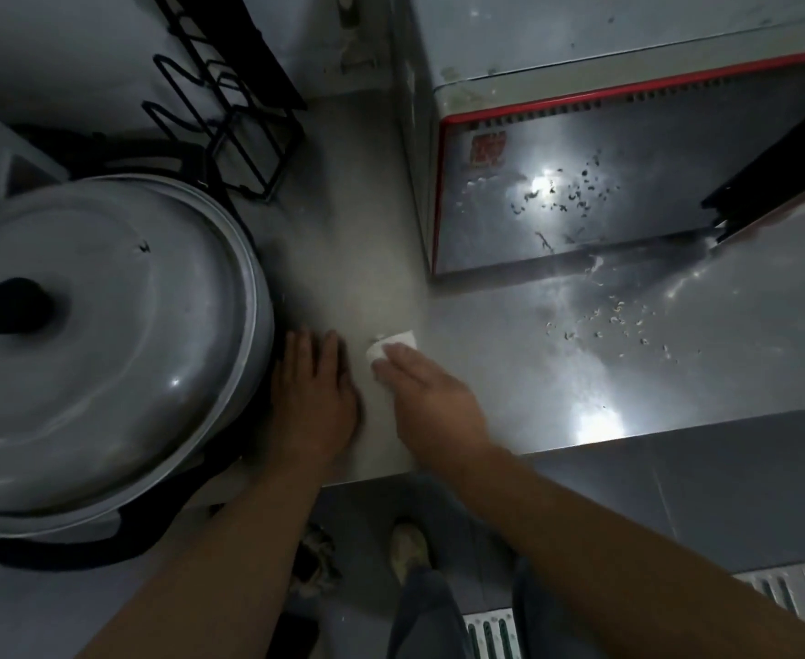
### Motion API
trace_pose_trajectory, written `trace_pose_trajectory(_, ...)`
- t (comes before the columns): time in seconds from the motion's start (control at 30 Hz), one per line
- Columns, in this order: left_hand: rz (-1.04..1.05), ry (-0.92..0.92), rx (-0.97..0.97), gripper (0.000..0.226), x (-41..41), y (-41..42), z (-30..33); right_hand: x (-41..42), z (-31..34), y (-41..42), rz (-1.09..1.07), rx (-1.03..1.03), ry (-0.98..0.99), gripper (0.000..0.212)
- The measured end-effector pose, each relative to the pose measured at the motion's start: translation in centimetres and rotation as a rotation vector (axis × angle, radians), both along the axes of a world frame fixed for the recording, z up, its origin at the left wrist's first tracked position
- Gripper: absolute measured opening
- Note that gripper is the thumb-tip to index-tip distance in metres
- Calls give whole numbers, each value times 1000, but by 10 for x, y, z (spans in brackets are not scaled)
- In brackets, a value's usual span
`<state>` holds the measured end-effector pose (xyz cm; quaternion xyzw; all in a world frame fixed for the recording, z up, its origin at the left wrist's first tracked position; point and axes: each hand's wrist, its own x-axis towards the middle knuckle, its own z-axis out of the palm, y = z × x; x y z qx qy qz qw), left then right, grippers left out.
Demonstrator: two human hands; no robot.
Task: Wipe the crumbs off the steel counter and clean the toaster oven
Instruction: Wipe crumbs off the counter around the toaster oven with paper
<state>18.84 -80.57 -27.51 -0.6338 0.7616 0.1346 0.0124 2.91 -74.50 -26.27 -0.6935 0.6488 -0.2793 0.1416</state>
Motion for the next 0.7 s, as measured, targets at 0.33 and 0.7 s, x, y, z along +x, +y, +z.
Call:
trace_pose_trajectory(0.33, 0, -70, 151, 62, 46, 24, -17, -98, -20, 8, -161, 258, 216, 40)
trace_pose_trajectory(0.7, -30, -107, 142, 61, 51, 21, -13, 35, -25, 63, 230, -139, 62, 33)
